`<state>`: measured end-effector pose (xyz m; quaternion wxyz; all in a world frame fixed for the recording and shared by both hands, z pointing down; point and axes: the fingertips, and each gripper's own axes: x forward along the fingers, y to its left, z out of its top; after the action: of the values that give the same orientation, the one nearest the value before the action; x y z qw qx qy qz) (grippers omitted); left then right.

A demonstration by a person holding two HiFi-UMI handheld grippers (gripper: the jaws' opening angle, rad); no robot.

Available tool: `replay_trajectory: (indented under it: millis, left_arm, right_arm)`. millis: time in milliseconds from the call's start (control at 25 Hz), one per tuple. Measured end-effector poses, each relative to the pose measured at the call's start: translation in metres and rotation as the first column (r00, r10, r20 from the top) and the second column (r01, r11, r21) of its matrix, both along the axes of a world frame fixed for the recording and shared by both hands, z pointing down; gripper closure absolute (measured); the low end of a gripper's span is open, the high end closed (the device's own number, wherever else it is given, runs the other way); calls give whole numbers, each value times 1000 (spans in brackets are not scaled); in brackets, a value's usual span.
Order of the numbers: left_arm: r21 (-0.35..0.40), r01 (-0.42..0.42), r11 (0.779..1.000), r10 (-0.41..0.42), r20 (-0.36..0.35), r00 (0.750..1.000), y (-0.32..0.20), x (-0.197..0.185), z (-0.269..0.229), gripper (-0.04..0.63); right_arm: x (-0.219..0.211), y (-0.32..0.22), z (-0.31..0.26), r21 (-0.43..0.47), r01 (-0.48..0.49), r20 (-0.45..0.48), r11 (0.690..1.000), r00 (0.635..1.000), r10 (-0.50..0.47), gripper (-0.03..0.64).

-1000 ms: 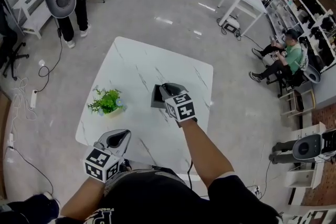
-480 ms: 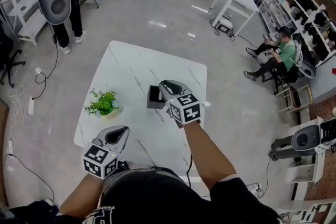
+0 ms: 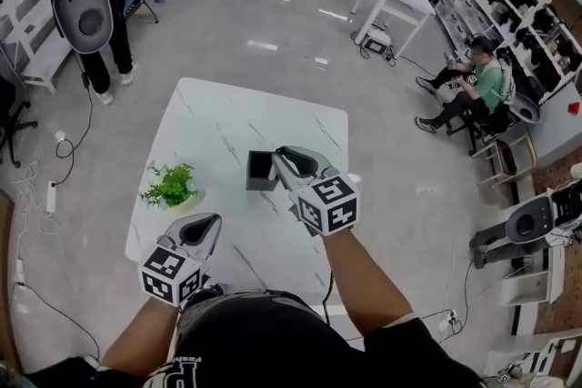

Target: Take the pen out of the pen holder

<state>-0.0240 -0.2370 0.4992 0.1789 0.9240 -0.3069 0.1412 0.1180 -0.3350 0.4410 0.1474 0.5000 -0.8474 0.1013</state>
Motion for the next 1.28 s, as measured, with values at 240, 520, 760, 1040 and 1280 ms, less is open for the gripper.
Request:
replay_trajectory:
  millis: [240,520,760,1040,1280]
  left_arm:
    - [17,-27,999,27,-11,1000,2,11,-4,538]
    - [37,-55,998,56,-24,998,-2,25,-10,538]
    - [48,-75,996,77,-22,997,-1,33,-14,538]
    - [54,-105,993,106,-23,994,2,43,-16,538]
    - [49,-137,989,138,-17,990,9,51,-13,538]
  right_arm:
    - [1,31,-9,21,-10,32,1000,999,9,552]
    - [9,57,-13,38,-33,39,999,999,32,552]
    - [16,73,-11,41,-48,44,998,998,46,552]
    - [23,91,-12,51,-66,66,997,996,63,552]
    - [28,109,-7,48,-87,87,995,993,83,552]
